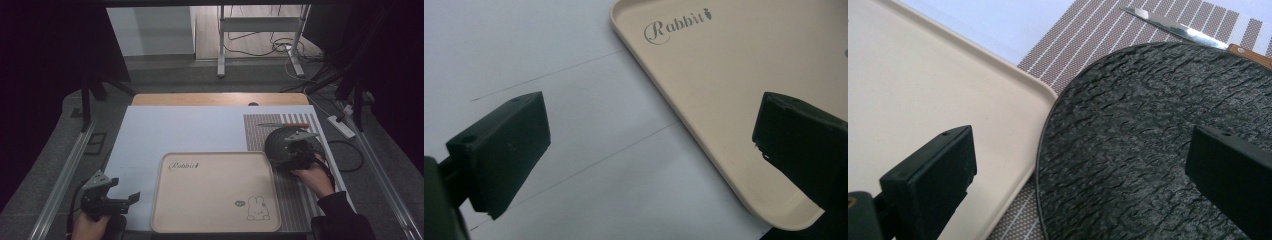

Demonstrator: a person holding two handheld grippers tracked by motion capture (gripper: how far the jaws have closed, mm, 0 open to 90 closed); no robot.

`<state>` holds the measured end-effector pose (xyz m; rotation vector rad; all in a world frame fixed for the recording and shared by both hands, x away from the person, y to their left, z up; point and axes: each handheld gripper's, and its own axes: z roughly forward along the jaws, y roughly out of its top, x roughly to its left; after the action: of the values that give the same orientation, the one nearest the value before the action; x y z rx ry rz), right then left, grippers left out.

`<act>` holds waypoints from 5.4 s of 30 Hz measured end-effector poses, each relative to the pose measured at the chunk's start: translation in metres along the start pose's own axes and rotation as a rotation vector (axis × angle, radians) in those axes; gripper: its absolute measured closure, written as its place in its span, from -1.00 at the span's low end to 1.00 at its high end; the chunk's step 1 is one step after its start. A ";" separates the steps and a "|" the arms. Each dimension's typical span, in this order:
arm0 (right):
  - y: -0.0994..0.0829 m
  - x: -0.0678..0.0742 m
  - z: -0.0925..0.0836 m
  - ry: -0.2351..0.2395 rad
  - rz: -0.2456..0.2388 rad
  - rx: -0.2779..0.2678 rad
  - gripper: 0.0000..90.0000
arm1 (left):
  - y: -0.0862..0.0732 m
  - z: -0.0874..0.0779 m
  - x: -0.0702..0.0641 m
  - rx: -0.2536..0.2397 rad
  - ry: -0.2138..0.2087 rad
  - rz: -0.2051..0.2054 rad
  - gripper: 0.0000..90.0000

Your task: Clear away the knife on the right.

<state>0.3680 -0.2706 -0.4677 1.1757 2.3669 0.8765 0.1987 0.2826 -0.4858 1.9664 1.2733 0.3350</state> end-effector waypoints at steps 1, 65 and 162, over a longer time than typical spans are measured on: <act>0.000 -0.001 0.001 0.001 0.000 0.001 -1.00 | 0.000 0.000 0.000 0.000 0.000 0.000 -0.95; 0.045 -0.112 0.076 -0.124 0.185 0.120 -1.00 | 0.000 0.000 0.005 -0.010 -0.027 -0.030 -0.96; 0.085 -0.148 0.121 -0.119 0.161 0.304 -1.00 | 0.001 0.001 0.005 0.011 -0.032 -0.028 -0.94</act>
<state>0.5722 -0.3063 -0.4953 1.5077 2.3899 0.4864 0.2023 0.2860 -0.4870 1.9539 1.2833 0.2825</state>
